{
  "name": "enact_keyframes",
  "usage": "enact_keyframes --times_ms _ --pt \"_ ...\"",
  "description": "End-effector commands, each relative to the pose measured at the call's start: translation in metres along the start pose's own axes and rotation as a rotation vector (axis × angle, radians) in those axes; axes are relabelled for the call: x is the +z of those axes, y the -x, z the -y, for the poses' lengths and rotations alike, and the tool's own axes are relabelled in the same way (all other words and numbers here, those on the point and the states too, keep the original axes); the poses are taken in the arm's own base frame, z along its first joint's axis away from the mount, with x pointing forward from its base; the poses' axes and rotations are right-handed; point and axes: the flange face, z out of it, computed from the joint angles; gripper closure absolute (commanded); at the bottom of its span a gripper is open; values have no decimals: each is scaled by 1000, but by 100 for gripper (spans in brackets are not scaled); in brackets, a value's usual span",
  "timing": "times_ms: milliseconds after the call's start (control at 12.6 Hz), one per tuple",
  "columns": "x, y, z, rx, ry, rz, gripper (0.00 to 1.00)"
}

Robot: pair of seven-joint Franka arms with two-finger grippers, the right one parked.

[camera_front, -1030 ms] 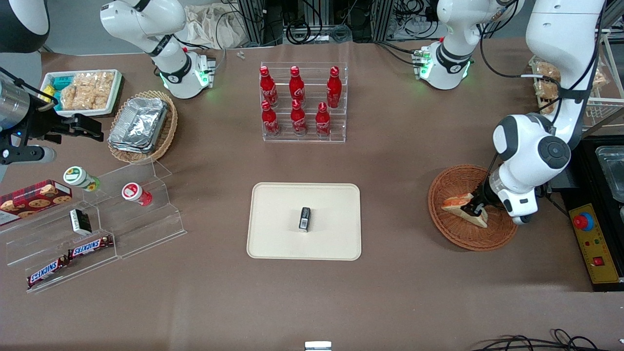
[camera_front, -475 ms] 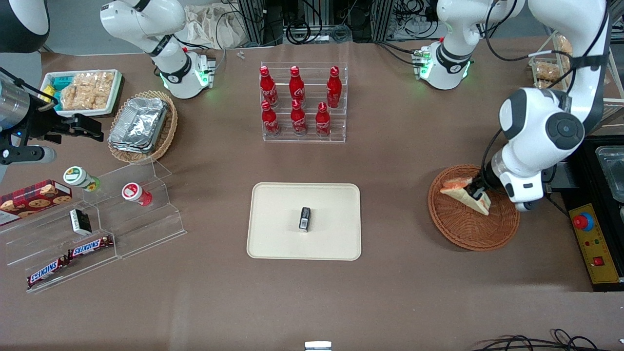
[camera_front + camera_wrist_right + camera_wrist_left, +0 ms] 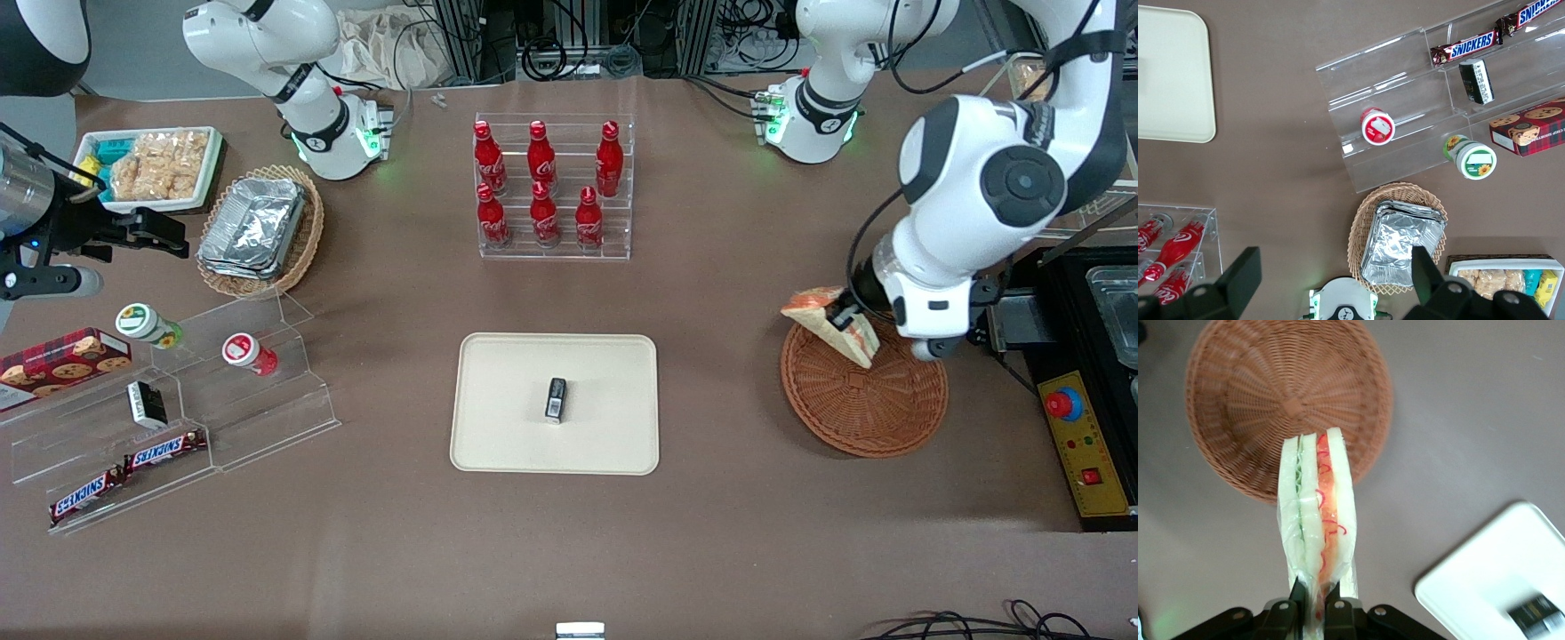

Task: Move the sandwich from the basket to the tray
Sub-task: 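Lift the sandwich out of the basket with the left gripper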

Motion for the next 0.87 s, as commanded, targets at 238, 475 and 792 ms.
enact_keyframes --times_ms 238,475,792 --pt "-25 60 -64 388 15 -24 100" --pt "5 90 -109 547 4 -5 98" --pt "74 118 -163 652 0 -36 100"
